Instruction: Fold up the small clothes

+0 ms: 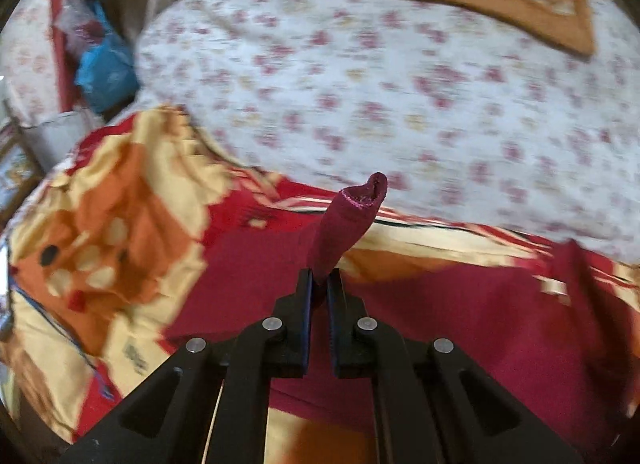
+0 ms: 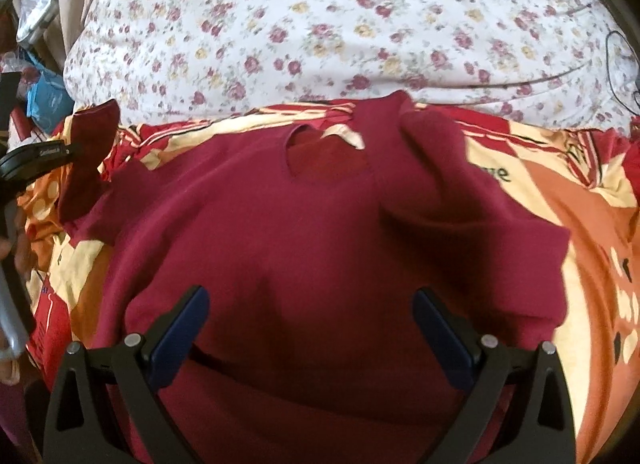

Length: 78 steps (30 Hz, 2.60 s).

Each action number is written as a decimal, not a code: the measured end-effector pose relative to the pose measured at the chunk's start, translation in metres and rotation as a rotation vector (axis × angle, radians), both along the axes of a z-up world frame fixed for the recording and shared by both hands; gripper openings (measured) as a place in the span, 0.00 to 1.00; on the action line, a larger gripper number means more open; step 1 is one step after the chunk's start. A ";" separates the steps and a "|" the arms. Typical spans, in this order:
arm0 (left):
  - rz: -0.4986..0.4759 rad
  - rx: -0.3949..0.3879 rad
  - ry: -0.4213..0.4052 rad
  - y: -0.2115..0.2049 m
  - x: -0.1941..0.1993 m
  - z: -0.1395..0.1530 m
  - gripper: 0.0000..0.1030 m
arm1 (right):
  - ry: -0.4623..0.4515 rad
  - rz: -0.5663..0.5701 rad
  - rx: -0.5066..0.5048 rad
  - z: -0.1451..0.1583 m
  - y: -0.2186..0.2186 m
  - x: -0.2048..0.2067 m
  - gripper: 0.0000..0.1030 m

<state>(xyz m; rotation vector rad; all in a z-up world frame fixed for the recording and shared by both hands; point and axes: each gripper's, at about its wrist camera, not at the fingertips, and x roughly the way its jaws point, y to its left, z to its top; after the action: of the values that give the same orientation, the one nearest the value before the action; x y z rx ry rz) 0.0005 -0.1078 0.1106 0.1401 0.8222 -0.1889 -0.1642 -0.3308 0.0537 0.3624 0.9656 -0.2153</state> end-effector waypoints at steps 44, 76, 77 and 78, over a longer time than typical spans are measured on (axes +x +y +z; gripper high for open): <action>-0.073 -0.152 0.114 0.021 -0.044 -0.032 0.18 | 0.012 -0.623 -0.190 -0.021 -0.218 -0.028 0.82; -0.080 -0.259 0.175 0.040 -0.051 -0.036 0.18 | 0.003 -0.215 -0.012 -0.005 -0.142 -0.002 0.05; -0.076 -0.271 0.172 0.041 -0.051 -0.034 0.18 | 0.014 -0.216 -0.004 -0.008 -0.144 -0.001 0.05; -0.071 -0.284 0.166 0.041 -0.050 -0.031 0.18 | 0.024 -0.214 0.004 -0.013 -0.145 -0.002 0.06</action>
<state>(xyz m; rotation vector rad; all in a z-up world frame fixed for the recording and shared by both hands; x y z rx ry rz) -0.0493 -0.0673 0.0796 -0.1154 0.9470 -0.3862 -0.1659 -0.4759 0.0411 0.4686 0.9506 -0.4131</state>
